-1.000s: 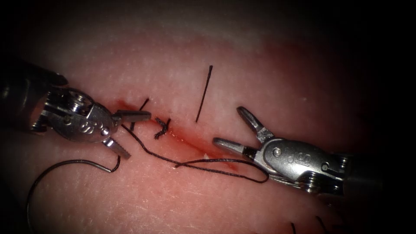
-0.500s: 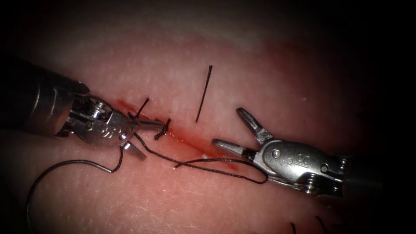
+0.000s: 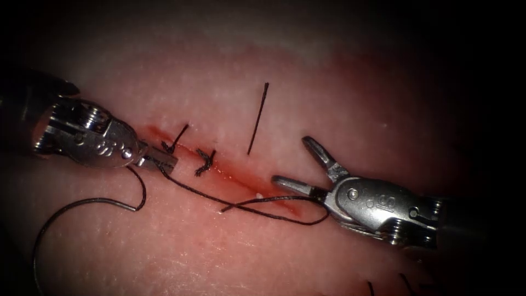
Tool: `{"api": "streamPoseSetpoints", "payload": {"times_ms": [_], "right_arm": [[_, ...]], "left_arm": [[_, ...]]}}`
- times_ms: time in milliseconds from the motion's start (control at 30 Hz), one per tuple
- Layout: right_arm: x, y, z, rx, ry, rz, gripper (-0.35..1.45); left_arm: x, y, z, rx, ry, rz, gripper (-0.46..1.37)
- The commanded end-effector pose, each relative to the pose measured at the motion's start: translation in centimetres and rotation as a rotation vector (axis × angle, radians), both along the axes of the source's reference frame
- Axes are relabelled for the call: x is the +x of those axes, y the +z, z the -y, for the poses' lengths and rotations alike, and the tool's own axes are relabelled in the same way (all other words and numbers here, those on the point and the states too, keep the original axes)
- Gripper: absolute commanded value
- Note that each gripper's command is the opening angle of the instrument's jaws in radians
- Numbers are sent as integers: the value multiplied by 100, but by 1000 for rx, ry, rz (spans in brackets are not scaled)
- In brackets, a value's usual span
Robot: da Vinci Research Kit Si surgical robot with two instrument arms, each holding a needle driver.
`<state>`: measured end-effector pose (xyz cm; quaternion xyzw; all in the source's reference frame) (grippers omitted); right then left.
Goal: Wound Closure
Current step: Grab the suture with the left gripper
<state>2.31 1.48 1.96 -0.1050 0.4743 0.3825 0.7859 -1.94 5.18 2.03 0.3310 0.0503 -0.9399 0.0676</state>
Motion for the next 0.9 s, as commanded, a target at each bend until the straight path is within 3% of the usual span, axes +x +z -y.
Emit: {"api": "streamPoseSetpoints", "payload": {"times_ms": [33,367,733,900], "right_arm": [[-2,0,-1,0,3,4,93],[-11,0,-2,-2,6,9,95],[-1,5,-5,-2,16,17,99],[11,6,-4,3,-6,-9,80]], "left_arm": [[1,-3,-3,-6,-14,13,-35],[26,-44,-48,-68,-195,109,-35],[52,-86,-66,-137,-363,210,-35],[56,-98,-65,-151,-401,232,-35]]}}
